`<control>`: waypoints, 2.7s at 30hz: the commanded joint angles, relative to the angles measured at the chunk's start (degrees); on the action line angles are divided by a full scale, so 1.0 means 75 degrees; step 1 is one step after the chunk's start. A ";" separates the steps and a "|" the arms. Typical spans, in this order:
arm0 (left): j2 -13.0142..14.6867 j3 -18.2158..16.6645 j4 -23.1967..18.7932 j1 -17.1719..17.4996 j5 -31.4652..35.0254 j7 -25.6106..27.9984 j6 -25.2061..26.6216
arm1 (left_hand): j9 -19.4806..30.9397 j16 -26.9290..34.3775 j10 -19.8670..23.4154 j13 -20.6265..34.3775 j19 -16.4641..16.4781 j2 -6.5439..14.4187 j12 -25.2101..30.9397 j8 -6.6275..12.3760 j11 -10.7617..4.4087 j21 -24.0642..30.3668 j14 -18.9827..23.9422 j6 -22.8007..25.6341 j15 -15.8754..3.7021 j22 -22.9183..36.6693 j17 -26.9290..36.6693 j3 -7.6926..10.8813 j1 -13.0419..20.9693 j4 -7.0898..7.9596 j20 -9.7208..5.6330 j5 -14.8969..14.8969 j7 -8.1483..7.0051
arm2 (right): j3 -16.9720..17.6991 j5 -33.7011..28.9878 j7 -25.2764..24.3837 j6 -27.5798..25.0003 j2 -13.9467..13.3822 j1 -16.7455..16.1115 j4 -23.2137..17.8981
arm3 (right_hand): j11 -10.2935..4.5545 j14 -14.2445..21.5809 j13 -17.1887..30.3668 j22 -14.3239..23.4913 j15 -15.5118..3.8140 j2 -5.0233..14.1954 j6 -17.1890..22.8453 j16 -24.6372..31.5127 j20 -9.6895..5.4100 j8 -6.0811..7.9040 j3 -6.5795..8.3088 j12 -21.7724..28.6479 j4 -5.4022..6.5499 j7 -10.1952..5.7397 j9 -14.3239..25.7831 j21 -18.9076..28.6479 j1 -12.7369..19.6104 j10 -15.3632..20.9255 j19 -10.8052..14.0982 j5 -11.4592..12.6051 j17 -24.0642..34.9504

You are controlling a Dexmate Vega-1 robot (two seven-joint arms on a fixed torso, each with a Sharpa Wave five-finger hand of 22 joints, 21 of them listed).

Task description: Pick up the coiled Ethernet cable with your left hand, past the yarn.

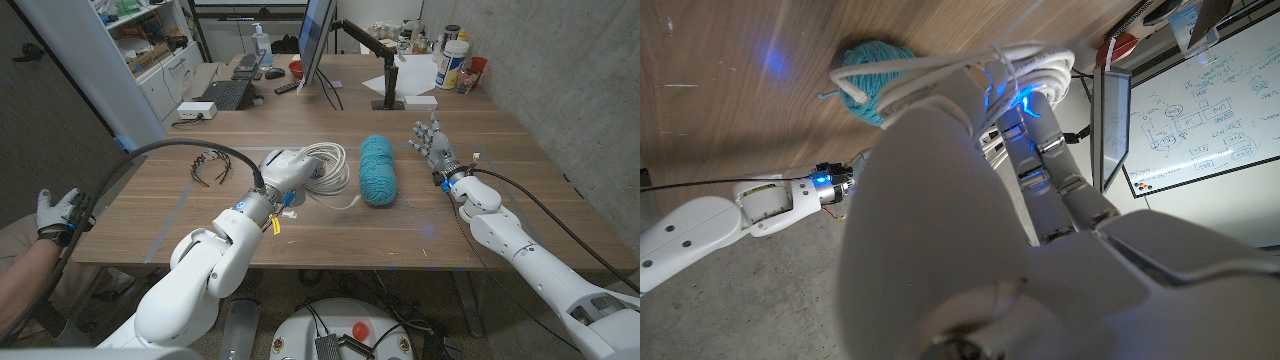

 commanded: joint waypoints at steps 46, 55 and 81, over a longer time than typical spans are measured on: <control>-0.0351 -0.0501 -0.0368 0.0474 0.0444 0.0455 -0.0252 | 0.0010 -0.0002 0.0091 0.0005 -0.0057 0.0021 0.0089 0.0094 0.0053 0.0255 0.0946 0.0106 -0.1287 -0.0248 0.3273 0.0559 -0.0053 0.0411 -0.0277 -0.0012 -0.0010 | -0.0016 -0.0026 0.0002 0.0012 -0.0001 0.0004 0.0011 | 0.0019 -0.0086 -0.0007 0.0015 -0.0013 0.0359 -0.0040 0.0051 -0.0015 0.0028 -0.0046 0.0064 0.0026 0.0038 0.0017 0.0056 0.0031 -0.0008 -0.0044 0.0037 0.0016; -0.0405 -0.0569 -0.0461 0.0569 0.0568 0.0464 -0.0289 | 0.0019 -0.0006 0.0080 0.0015 -0.0071 0.0013 0.0098 0.0108 0.0056 0.0306 0.0956 0.0121 -0.1286 -0.0287 0.3293 0.0573 -0.0055 0.0409 -0.0276 -0.0020 -0.0003 | -0.0011 -0.0023 -0.0037 -0.0030 -0.0012 -0.0010 -0.0028 | 0.0020 -0.0089 -0.0007 0.0015 -0.0012 0.0359 -0.0039 0.0051 -0.0017 0.0028 -0.0047 0.0064 0.0025 0.0031 0.0017 0.0057 0.0032 -0.0010 -0.0043 0.0038 0.0015; -0.0679 -0.0812 -0.0561 0.0715 0.0692 0.0717 -0.0330 | -0.0003 -0.0014 0.0087 0.0004 -0.0107 -0.0004 0.0113 0.0109 0.0066 0.0411 0.0960 0.0133 -0.1262 -0.0421 0.3363 0.0638 -0.0061 0.0407 -0.0281 -0.0030 -0.0005 | -0.0013 -0.0034 -0.0027 -0.0003 -0.0012 -0.0010 -0.0011 | 0.0031 -0.0094 -0.0008 0.0015 -0.0020 0.0358 -0.0037 0.0050 -0.0021 0.0029 -0.0052 0.0065 0.0025 0.0038 0.0017 0.0058 0.0033 -0.0011 -0.0040 0.0039 0.0015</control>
